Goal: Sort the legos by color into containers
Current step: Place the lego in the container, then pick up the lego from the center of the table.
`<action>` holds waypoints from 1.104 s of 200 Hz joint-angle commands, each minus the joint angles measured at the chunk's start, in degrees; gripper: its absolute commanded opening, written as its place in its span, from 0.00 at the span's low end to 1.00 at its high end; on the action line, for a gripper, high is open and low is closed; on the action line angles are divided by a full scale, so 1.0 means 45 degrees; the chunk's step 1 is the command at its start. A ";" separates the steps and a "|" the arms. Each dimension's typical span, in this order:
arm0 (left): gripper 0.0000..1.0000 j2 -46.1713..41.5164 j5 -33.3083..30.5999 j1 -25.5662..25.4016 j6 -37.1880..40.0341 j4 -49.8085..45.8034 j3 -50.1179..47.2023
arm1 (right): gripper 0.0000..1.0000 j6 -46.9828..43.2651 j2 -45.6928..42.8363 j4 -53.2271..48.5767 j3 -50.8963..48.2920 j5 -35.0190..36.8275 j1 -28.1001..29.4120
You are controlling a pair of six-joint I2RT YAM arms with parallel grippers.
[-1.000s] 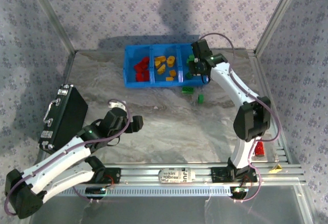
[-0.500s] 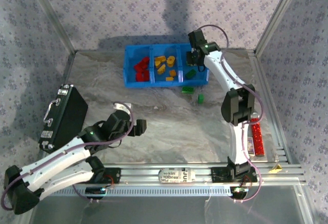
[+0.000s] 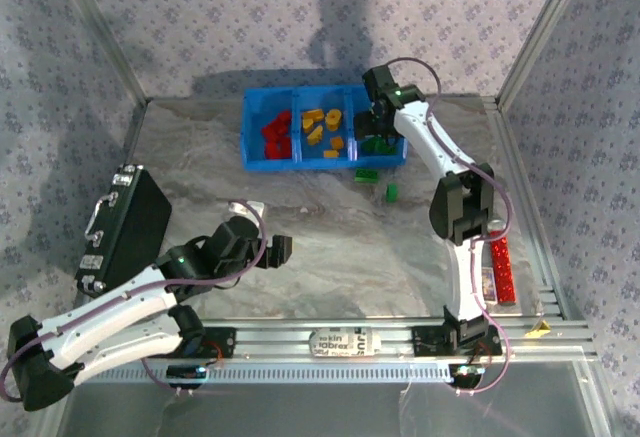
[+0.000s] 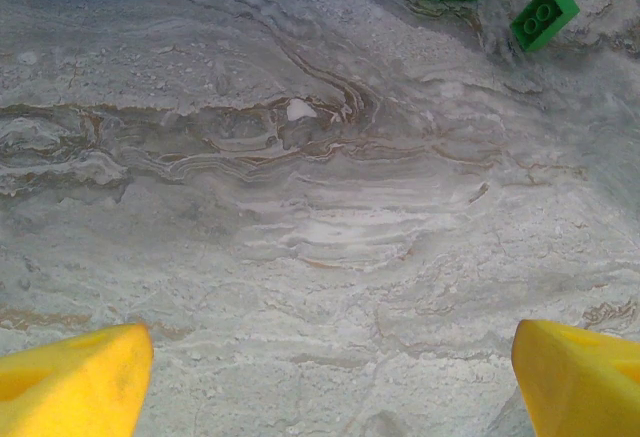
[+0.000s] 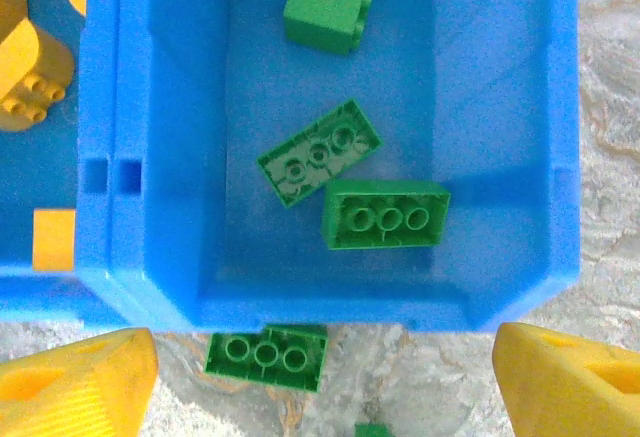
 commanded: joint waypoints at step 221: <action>0.93 0.0118 0.0525 -0.0272 0.0493 0.1827 -0.0596 | 0.54 0.1039 -0.2992 0.3126 -0.8603 -0.0252 0.0014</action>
